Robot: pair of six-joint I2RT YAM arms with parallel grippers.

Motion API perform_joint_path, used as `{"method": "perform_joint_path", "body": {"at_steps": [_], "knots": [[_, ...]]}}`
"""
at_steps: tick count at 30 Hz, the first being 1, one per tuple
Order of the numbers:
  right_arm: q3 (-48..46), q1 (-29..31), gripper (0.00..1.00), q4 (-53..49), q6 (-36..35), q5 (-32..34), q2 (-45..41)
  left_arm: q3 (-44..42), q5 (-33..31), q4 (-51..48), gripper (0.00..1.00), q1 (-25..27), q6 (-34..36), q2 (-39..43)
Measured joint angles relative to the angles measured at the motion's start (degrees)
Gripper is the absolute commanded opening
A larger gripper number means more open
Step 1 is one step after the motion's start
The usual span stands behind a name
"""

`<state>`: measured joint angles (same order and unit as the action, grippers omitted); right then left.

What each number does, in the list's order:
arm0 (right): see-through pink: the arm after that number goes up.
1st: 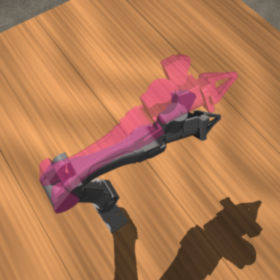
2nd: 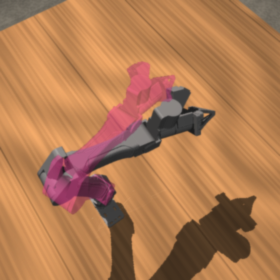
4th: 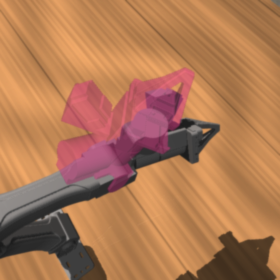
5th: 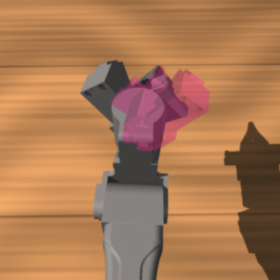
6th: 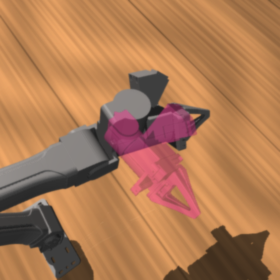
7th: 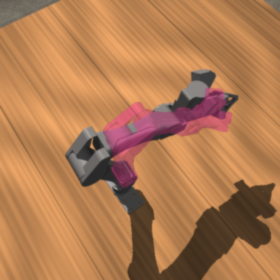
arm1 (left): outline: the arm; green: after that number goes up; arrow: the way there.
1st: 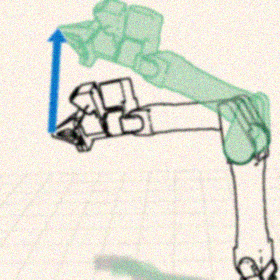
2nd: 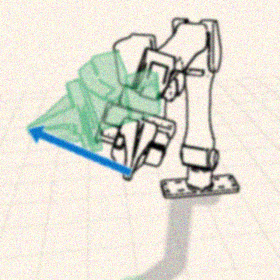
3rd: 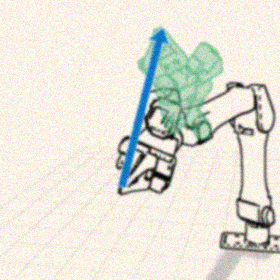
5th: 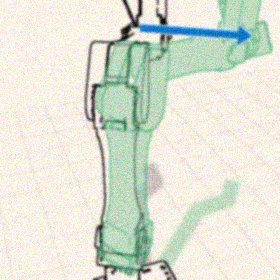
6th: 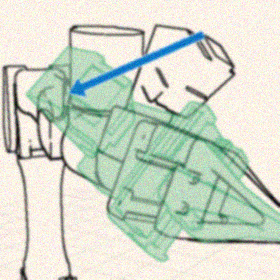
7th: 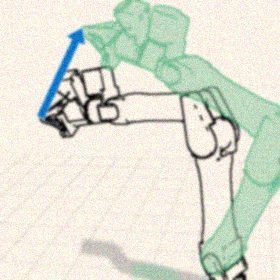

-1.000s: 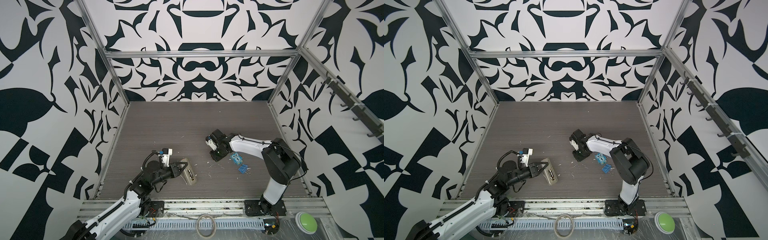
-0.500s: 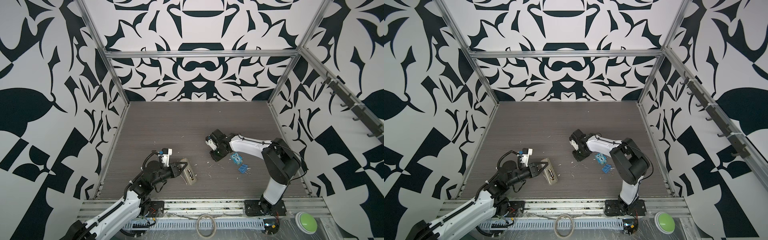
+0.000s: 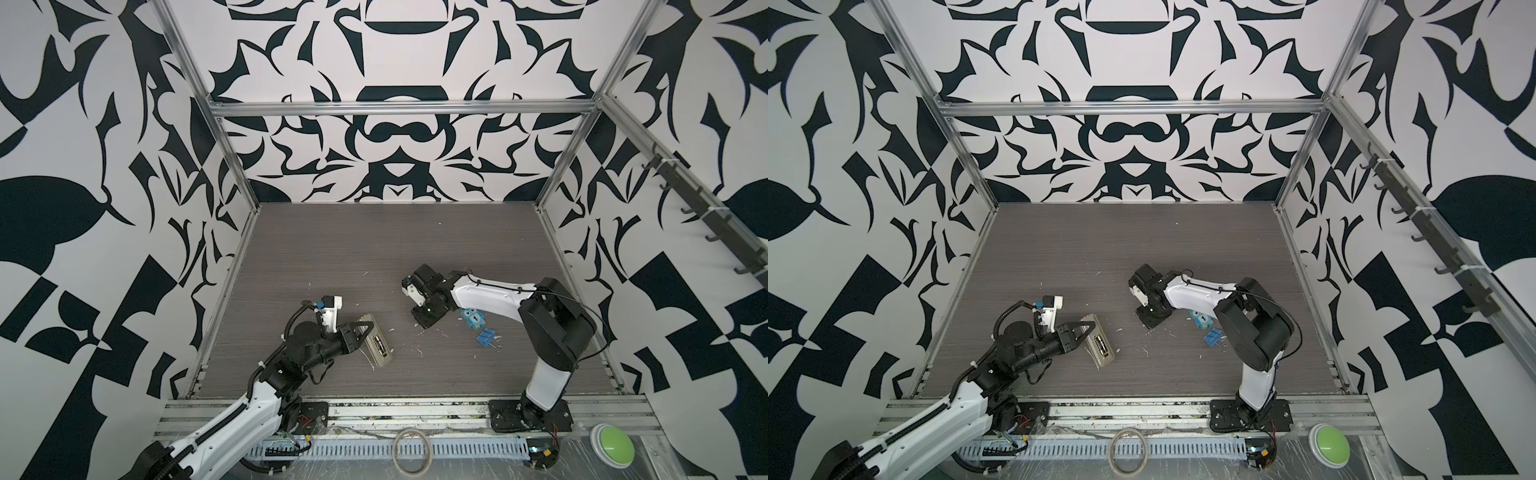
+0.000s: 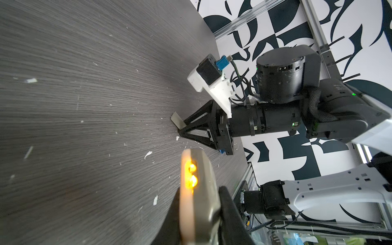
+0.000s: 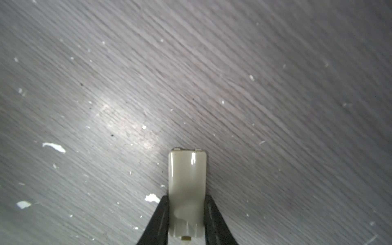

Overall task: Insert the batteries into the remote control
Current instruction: 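Lower the right gripper around the beige cover and close on it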

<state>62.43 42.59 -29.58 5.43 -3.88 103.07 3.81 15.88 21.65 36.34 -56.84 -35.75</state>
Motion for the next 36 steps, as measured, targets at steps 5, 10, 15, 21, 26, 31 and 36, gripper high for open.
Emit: {"method": "perform_joint_path", "body": {"at_steps": [5, 10, 15, 21, 26, 31, 36], "knots": [[0.2, 0.3, 0.53, 0.1, 0.2, 0.1, 0.1, -0.1, -0.4, 0.0, 0.0, 0.0, -0.2, 1.1], [0.2, 0.4, 0.54, 0.0, 0.4, 0.4, 0.0, -0.2, -0.5, 0.0, 0.0, 0.0, -0.2, 1.5], [0.2, 0.4, 0.53, -0.4, 0.4, 0.8, 0.0, -0.2, -0.5, 0.0, 0.0, 0.0, -0.2, 1.5], [0.1, 0.4, 0.49, -1.5, 0.5, 1.4, -0.4, -0.2, -0.5, 0.0, 0.0, 0.0, -0.2, 1.4], [-0.1, 0.4, 0.45, -2.4, 0.5, 1.7, -0.7, -0.2, -0.5, 0.0, 0.0, 0.0, -0.2, 1.2], [-0.3, 0.4, 0.44, -2.7, 0.5, 1.7, -0.7, -0.2, -0.5, 0.0, 0.0, 0.0, -0.2, 1.1], [-0.3, 0.4, 0.4, -2.8, 0.4, 1.8, -0.7, -0.2, -0.5, 0.0, 0.0, 0.0, -0.2, 1.1]]}}
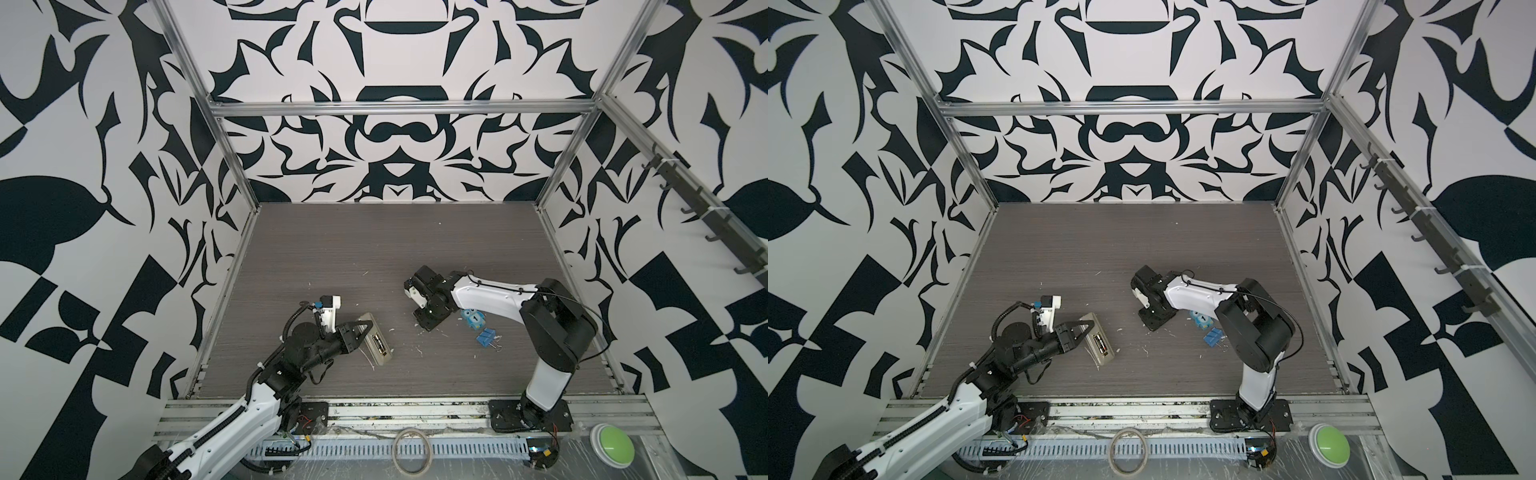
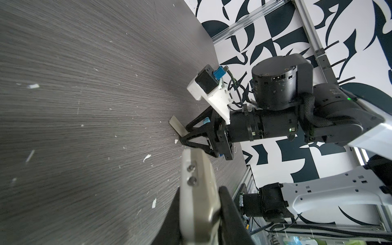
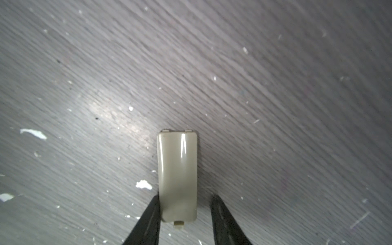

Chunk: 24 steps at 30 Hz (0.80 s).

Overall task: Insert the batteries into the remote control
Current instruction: 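Lower the right gripper around the beige cover and close on it, then lift the beige cover and carry it to the remote's compartment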

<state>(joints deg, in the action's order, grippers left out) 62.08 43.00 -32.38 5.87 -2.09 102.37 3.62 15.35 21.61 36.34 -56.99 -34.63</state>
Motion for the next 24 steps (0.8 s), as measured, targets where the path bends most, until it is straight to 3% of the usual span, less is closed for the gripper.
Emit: {"method": "perform_joint_path", "body": {"at_steps": [14, 24], "knots": [[0.0, 0.7, 0.34, 0.0, 0.0, 0.4, 0.0, 0.0, 0.0, 0.0, 0.0, 0.0, 0.0, -0.5], [0.0, 0.9, 0.2, 0.0, -0.2, 0.7, 0.0, 0.0, -0.3, 0.0, 0.0, 0.0, 0.0, -0.4]]}}
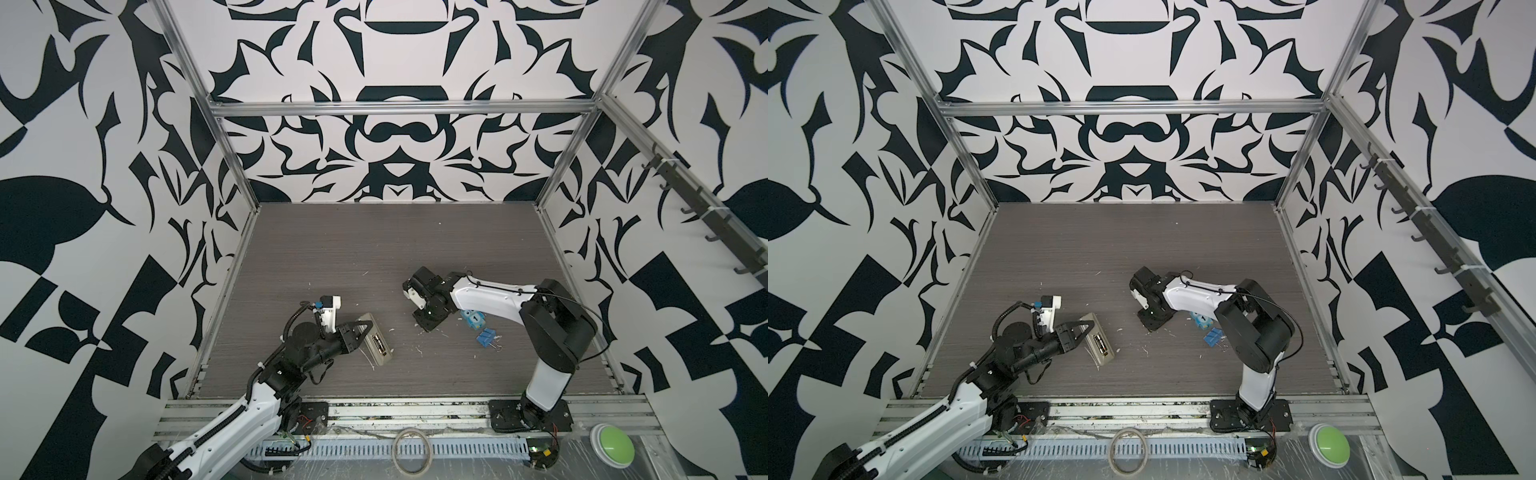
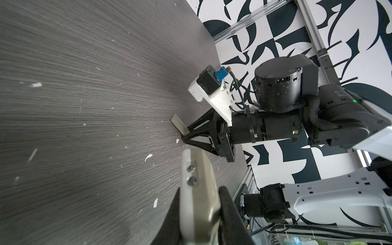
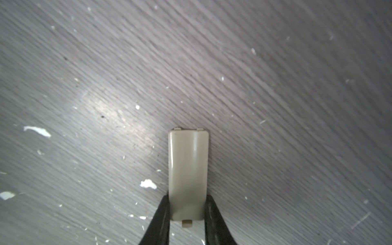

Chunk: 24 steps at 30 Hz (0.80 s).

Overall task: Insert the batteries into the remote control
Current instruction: 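Lift the beige cover and carry it to the remote's compartment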

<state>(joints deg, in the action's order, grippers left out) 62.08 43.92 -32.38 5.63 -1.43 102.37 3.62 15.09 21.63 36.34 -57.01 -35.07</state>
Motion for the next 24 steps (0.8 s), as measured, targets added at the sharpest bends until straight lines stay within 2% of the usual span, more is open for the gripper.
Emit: {"method": "perform_joint_path", "body": {"at_steps": [6, 13, 24], "knots": [[0.0, 1.0, 0.13, -0.5, 0.0, 0.2, -1.0, 0.0, -1.4, 0.9, 0.0, 0.0, 0.0, 0.0], [0.0, 3.5, 0.01, -0.9, -0.1, -0.2, -7.2, 0.0, -3.6, 2.4, 0.0, 0.0, 0.0, 0.0], [0.8, 8.3, 0.0, -2.8, 0.0, 0.4, -14.1, 0.0, -5.4, 3.9, 0.0, 0.0, 0.0, -0.7]]}}
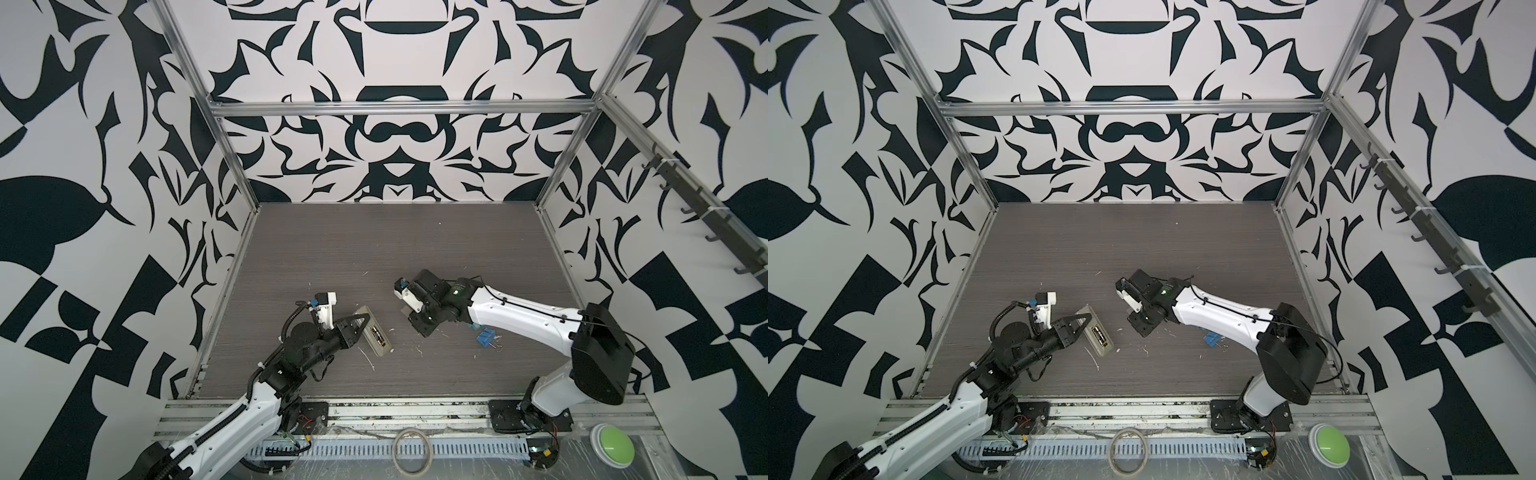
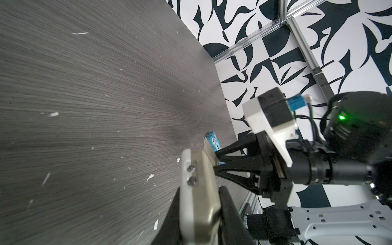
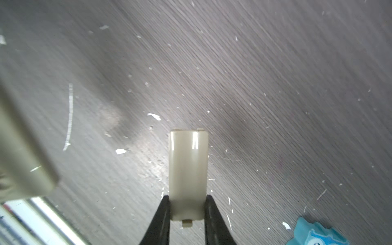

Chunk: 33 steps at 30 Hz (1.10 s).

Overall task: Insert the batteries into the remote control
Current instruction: 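Lift the beige cover and carry it to the remote's compartment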

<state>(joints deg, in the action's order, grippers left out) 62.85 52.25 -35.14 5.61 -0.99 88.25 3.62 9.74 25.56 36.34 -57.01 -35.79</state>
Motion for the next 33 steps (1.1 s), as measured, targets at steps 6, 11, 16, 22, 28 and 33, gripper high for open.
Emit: {"method": "perform_joint_path", "body": {"at_steps": [6, 11, 16, 22, 28, 33], "knots": [[2.2, 2.8, 0.0, -0.4, 0.0, 0.3, -2.1, 0.0, -1.4, 0.9, 0.0, 0.0, 0.0, -0.2], [2.8, 4.2, 0.0, -0.8, 0.3, -0.3, -3.3, -0.2, -3.0, 1.3, 0.0, 0.0, 0.0, 0.2], [3.4, 5.2, 0.0, -0.7, 0.6, -1.6, -3.6, -0.4, -4.2, 1.2, 0.0, 0.0, 0.0, 1.6], [5.1, 6.7, 0.0, -0.6, 1.4, -3.2, -3.6, -0.5, -5.1, 1.2, 0.0, 0.0, 0.0, 3.5], [5.8, 7.6, 0.0, 0.2, 2.1, -5.3, -3.3, -1.4, -5.9, 0.5, 0.0, 0.0, 0.0, 4.7], [6.8, 8.4, 0.0, 0.7, 2.5, -6.4, -2.1, -1.4, -6.1, 0.1, 0.0, 0.0, 0.0, 4.7]]}}
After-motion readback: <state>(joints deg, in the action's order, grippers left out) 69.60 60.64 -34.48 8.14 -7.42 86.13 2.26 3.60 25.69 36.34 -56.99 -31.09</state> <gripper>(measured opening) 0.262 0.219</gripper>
